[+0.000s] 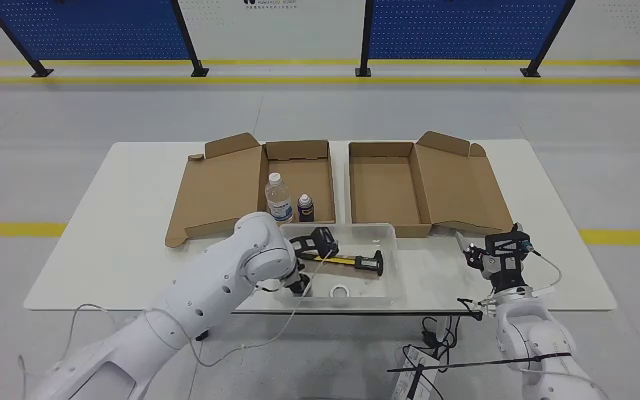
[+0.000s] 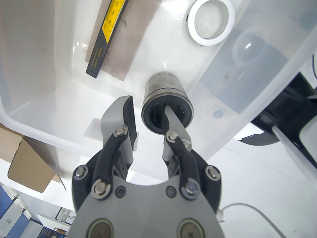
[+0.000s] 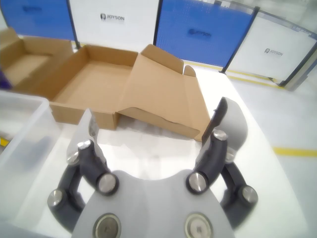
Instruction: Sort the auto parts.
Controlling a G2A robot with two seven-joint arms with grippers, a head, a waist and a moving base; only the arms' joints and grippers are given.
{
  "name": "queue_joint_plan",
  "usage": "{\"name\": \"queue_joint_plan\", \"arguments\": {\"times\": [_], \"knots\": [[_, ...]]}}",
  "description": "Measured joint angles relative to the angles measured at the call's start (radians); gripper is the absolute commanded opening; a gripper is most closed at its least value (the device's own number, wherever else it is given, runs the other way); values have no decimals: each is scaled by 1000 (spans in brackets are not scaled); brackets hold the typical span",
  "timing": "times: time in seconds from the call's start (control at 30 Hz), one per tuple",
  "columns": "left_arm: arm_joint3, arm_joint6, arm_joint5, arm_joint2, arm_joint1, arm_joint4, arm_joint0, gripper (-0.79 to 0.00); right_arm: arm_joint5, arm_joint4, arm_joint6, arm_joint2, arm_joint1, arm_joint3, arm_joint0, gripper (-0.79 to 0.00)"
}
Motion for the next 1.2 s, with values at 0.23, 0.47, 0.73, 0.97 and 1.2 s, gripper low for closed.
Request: {"name": "queue_joint_plan", "arguments": {"times": [0.23, 0.47, 0.73, 0.97, 1.2], "knots": [[28, 16, -1, 24, -12, -16, -16, -511, 0, 0, 0, 0, 0, 0, 0, 0], [74, 33, -4, 45, -26, -45, -33, -499, 0, 0, 0, 0, 0, 0, 0, 0], [115, 49, -7, 63, -38, -69, -48, -754, 0, 0, 0, 0, 0, 0, 0, 0], [134, 74, -5, 57, -43, -98, -55, -785, 0, 0, 0, 0, 0, 0, 0, 0], [112, 79, -6, 41, -39, -93, -58, -785, 0, 0, 0, 0, 0, 0, 0, 0]]}}
